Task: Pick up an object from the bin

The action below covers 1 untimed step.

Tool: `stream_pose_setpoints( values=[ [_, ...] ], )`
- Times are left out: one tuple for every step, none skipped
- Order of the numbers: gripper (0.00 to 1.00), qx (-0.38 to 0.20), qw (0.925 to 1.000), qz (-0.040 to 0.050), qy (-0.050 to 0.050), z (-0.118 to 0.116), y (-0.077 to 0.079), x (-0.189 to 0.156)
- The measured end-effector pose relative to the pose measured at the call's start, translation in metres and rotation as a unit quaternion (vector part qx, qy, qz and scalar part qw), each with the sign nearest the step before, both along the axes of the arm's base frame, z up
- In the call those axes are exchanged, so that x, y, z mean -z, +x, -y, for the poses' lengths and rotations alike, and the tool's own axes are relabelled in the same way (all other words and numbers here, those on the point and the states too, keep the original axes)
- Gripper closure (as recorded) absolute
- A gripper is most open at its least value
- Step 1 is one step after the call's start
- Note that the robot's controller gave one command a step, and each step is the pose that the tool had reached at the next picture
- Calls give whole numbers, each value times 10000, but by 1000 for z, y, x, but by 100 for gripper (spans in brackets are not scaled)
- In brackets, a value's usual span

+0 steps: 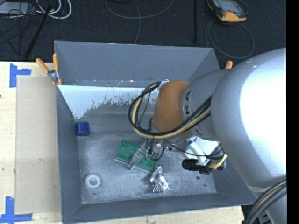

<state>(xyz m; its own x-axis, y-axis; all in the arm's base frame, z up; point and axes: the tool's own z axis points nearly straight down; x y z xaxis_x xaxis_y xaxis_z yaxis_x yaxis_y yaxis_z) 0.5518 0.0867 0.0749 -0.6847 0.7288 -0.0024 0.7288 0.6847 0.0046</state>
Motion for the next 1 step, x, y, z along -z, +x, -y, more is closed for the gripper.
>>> stream_pose_setpoints(
  values=[
    [0, -16, 10000, -18, -3, 0, 1, -2]
  ],
)
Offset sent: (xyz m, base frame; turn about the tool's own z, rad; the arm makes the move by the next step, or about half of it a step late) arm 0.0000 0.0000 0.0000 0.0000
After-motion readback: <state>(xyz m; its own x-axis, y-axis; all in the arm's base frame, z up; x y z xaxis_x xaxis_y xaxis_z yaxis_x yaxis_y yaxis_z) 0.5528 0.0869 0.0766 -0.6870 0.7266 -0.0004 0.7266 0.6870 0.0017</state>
